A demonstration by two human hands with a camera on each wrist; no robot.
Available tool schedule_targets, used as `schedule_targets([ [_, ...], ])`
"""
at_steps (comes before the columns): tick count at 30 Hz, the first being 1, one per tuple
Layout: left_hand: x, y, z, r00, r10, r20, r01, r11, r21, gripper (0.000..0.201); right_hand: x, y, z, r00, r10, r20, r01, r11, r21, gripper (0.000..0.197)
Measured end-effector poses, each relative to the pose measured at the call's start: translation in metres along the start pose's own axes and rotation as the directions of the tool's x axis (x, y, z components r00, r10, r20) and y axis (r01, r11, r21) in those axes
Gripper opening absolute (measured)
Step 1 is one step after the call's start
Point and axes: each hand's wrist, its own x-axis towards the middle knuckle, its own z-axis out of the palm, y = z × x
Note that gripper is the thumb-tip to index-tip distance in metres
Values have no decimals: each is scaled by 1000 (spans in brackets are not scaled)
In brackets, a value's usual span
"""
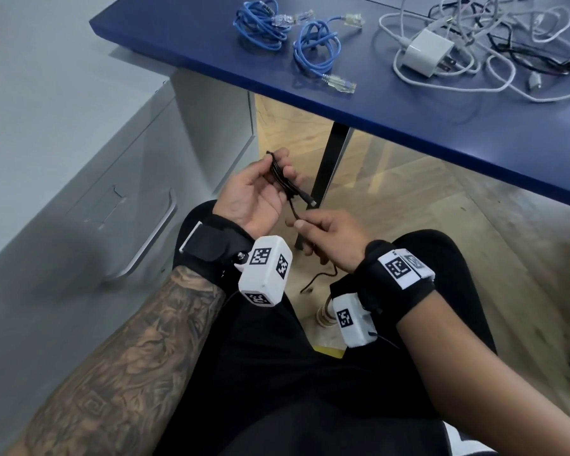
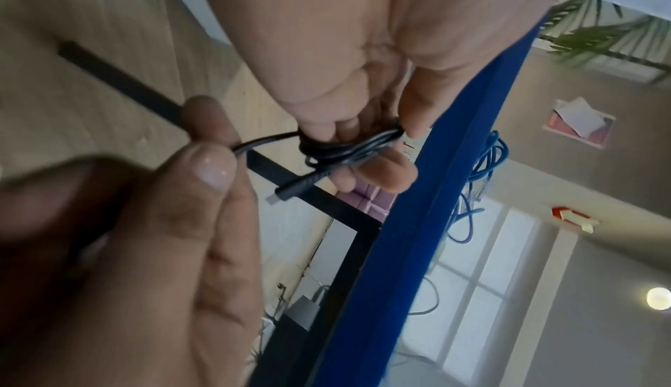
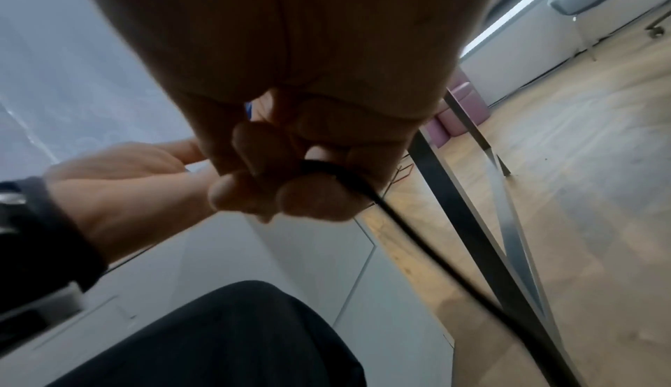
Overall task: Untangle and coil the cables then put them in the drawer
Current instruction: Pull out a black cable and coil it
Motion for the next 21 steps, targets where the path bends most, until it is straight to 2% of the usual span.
schedule_targets([
  [2,5,-1,-7,994,89,-62,-82,990,114,23,-3,-5,-3,999,-19,44,22,996,-90,31],
  [5,7,-5,-13,977,208,-53,-171,905,390,20,-7,-13,-5,992,-117,50,123,981,-153,27],
  [7,6,-10,-13,978,210,6,-174,793,583,18,-7,-19,-11,988,-156,-11,154,980,-128,20],
  [10,3,-15,-11,981,166,96,-170,522,836,18,-9,-26,-26,974,-192,-123,186,981,-54,12],
  [12,-2,-17,-7,990,90,112,-141,457,878,22,-9,-28,-38,965,-216,-152,213,976,-35,11],
  [16,-11,-18,8,984,-120,133,-62,469,881,40,-6,-21,-49,936,-253,-244,255,967,-27,10],
  [18,-14,-16,13,973,-204,111,32,590,807,41,-2,-14,-50,920,-240,-310,247,969,-15,10],
  [21,-17,-9,16,953,-263,149,137,815,563,40,3,-5,-44,923,-190,-333,207,978,15,14],
])
